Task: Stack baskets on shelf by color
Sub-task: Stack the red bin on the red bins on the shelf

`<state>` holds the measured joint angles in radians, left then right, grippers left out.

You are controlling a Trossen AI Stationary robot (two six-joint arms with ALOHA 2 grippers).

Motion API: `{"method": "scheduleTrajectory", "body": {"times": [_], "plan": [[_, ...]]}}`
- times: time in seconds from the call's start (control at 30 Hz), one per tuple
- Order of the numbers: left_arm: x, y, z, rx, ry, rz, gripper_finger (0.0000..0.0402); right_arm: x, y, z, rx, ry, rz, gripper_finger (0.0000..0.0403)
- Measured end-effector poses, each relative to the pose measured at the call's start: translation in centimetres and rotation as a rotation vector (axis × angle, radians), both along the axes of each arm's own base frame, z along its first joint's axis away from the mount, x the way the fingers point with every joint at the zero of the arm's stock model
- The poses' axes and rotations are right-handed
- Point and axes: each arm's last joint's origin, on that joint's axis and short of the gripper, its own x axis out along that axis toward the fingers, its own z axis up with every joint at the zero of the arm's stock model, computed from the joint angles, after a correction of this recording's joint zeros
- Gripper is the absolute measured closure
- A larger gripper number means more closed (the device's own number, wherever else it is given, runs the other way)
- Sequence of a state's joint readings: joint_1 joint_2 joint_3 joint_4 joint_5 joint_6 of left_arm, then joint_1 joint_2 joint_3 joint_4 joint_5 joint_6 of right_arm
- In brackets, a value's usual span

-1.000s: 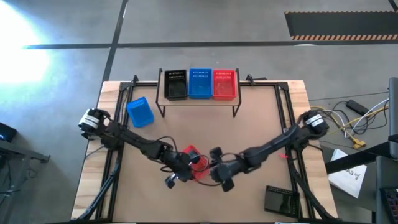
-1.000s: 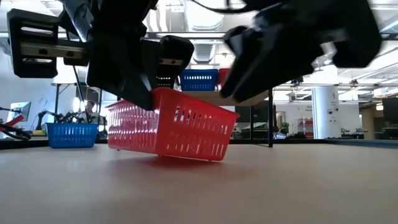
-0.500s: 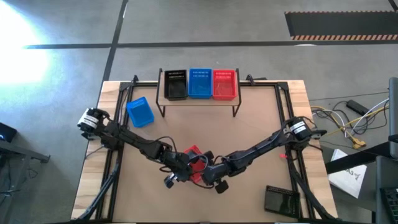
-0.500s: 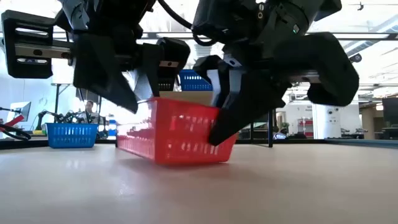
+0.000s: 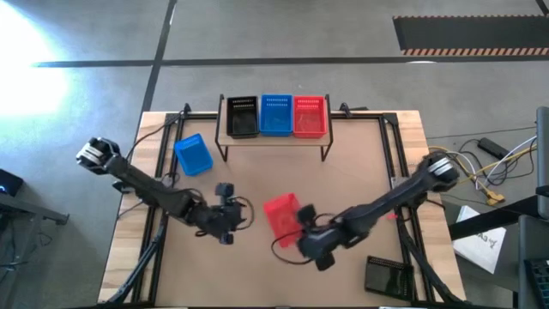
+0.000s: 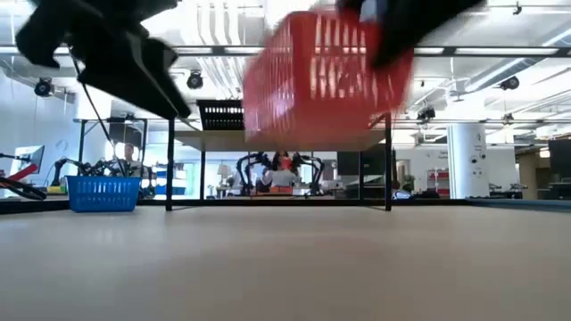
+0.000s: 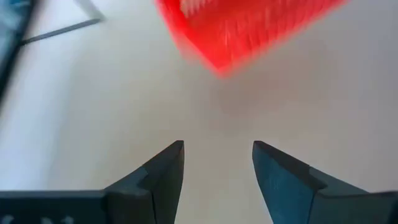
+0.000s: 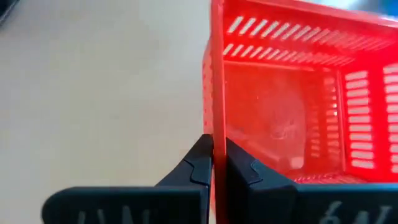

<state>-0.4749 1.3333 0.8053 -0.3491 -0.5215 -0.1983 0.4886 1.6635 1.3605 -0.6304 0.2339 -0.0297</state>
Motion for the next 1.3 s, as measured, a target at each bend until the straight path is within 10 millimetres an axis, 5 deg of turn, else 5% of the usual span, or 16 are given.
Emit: {"method": "scheduleTrajectory", "body": {"times": [0.17, 0.3, 0.5, 0.67, 0.87, 1.3], "plan": [[-1.4, -0.1, -3.5, -0.108, -0.239, 0.103, 0.0226, -2.6, -2.6, 8.5, -0.245, -0.285, -0.122, 0.0394], [-1.6, 0.1, -5.3, -0.176, -0.406, 0.054, 0.0226, -3.0, -9.5, 13.4, -0.341, -0.380, -0.238, 0.0394], [-1.6, 0.1, -5.9, -0.169, -0.461, 0.023, 0.0226, -4.2, -21.6, 14.9, -0.122, -0.340, -0.339, 0.0394], [-1.6, 0.1, -5.8, -0.166, -0.462, 0.022, 0.0226, -5.2, -27.4, 13.9, -0.018, -0.297, -0.417, 0.0394], [-1.6, 0.2, -5.9, -0.171, -0.462, 0.025, 0.0226, -5.6, -29.4, 12.4, 0.002, -0.192, -0.421, 0.0394], [-1.6, 0.2, -5.9, -0.173, -0.462, 0.025, 0.0226, -5.6, -29.7, 11.2, -0.008, -0.088, -0.435, 0.0391]]}}
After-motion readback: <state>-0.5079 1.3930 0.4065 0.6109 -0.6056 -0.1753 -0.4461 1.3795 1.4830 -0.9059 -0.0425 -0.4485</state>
